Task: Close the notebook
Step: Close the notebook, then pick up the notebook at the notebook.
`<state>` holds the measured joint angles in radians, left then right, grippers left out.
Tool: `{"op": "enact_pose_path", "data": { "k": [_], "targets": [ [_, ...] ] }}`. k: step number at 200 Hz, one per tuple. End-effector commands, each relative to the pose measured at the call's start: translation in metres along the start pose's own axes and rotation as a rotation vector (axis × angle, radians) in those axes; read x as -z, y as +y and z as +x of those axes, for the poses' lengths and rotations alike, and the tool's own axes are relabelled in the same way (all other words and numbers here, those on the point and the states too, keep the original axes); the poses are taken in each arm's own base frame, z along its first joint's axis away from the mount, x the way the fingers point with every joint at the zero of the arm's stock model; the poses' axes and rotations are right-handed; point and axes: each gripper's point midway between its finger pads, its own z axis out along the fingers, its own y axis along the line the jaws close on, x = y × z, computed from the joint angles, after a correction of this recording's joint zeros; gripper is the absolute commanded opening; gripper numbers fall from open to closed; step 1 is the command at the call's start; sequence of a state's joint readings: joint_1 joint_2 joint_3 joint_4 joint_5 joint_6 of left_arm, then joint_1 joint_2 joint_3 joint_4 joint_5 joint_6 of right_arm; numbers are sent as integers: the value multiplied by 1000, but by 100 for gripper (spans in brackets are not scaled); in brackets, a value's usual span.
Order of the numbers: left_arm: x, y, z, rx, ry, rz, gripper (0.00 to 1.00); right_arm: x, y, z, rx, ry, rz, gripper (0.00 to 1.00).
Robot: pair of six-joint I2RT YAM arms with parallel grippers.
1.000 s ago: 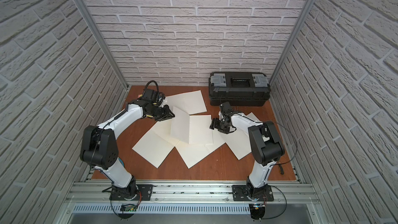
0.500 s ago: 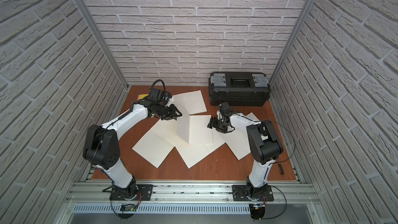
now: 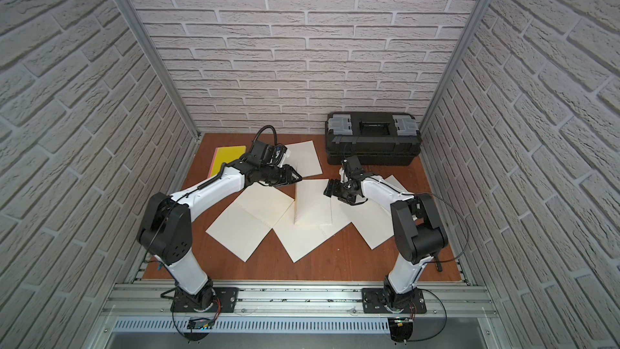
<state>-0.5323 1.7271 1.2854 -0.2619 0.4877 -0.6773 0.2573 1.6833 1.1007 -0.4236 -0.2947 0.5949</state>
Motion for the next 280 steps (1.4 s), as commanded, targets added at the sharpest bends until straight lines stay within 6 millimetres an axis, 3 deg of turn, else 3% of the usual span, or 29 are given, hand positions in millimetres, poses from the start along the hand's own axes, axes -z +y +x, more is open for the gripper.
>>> {"op": "enact_pose_path", "data": {
  "k": [1,47,113,192,280],
  "targets": [
    [-13,-7,-15,-32,-117,33,38,30,2,-17,8,-92,10,78],
    [-33,-23,-11,-72,-127,84,40,51,-4,-21,14,-130,38,80],
    [-43,-31,-3,-94,-119,115,46,56,-6,-21,16,-138,40,81],
    [-56,28,28,-63,11,-165,43,28,-6,-7,27,-63,9,80],
    [-76,54,54,-36,119,-251,41,-22,7,13,45,34,-4,67]
  ]
}}
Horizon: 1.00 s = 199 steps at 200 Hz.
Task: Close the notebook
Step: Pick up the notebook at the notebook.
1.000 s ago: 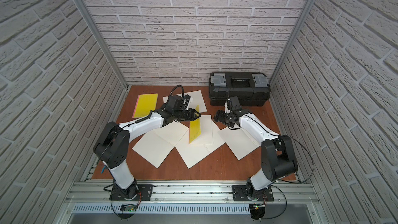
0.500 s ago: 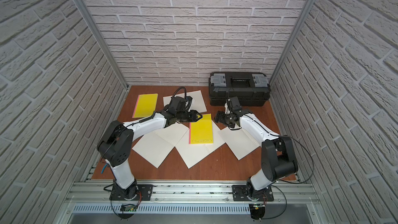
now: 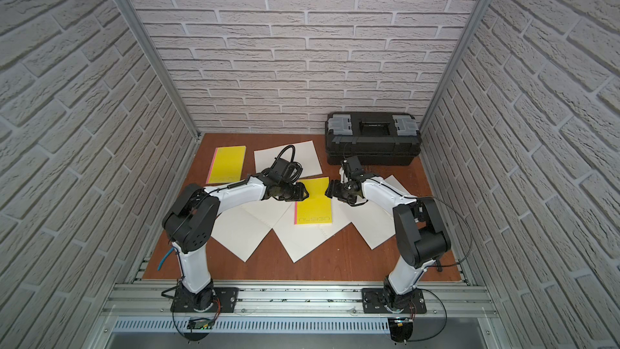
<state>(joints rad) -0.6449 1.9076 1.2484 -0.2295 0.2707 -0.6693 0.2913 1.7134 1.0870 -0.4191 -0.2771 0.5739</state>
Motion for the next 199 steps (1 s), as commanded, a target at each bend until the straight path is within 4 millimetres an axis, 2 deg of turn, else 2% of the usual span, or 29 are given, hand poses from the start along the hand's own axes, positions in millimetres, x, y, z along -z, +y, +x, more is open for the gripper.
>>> {"op": "enact_pose_path", "data": {
  "k": [1,46,96,138,199],
  "targets": [
    [-6,1,-1,-16,17,-24,41,-8,9,-1,7,-4,-30,67],
    [-19,8,9,-3,72,-40,40,-18,9,3,11,15,-25,62],
    [-22,12,14,-2,92,-49,40,-28,11,6,14,36,-23,57],
    [-7,11,6,-17,57,-63,44,-35,9,9,15,53,-12,53],
    [14,32,4,12,33,-104,46,-38,8,10,17,57,-7,46]
  ]
}}
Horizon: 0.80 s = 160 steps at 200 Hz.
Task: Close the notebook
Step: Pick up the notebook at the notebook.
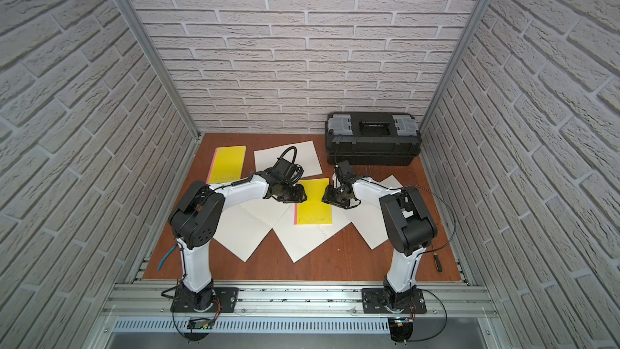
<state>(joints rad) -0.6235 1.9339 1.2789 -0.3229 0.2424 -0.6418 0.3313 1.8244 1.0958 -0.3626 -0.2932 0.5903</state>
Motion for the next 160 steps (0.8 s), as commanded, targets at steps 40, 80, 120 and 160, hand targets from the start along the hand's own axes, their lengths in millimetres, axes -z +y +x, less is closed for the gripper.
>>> {"op": "enact_pose_path", "data": {
  "k": [40,80,120,160],
  "targets": [
    [14,18,3,15,-11,-32,47,-4,5,-2,11,0,-6,42],
    [5,17,4,28,5,-11,47,-6,4,0,11,7,-6,39],
    [-1,16,3,34,10,-1,48,-6,5,1,14,11,-9,38],
    [-8,19,-1,40,9,-4,47,-8,6,2,14,14,-10,38]
  ]
}}
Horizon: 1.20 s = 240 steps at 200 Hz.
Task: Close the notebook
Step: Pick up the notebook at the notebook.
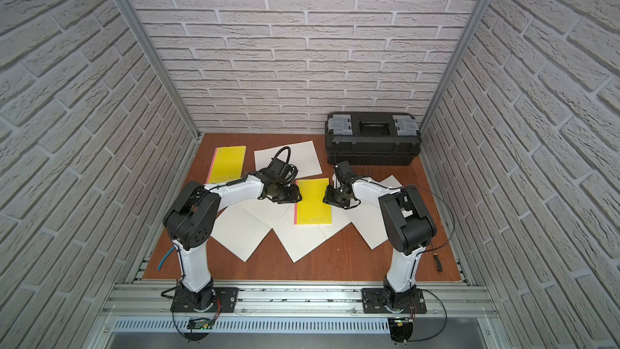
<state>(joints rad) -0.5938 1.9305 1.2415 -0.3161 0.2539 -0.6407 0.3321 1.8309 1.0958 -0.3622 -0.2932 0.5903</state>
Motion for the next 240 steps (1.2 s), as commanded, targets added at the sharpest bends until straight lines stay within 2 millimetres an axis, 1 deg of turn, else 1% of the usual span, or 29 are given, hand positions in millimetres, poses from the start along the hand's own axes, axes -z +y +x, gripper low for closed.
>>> {"op": "enact_pose_path", "data": {
  "k": [1,36,64,85,113,150,191,214,240],
  "targets": [
    [-7,1,-7,9,-7,7,48,-6,7,1,15,9,-13,38],
    [-10,3,-14,13,-13,11,47,-7,6,1,14,12,-11,38],
    [-15,2,-16,17,-6,29,47,-7,7,1,16,14,-13,38],
    [-18,-1,-16,27,-6,61,46,-8,7,2,14,17,-14,38],
    [-15,-8,-20,40,-29,129,44,-11,8,4,14,24,-19,37],
    [1,-17,-30,43,-89,193,43,-14,11,6,20,27,-26,37],
    [20,-23,-39,39,-139,218,40,-16,17,7,27,28,-34,37],
    [30,-25,-42,39,-160,229,36,-16,20,8,35,30,-37,37],
    [36,-25,-43,41,-170,229,28,-17,22,7,36,29,-38,37]
  ]
}}
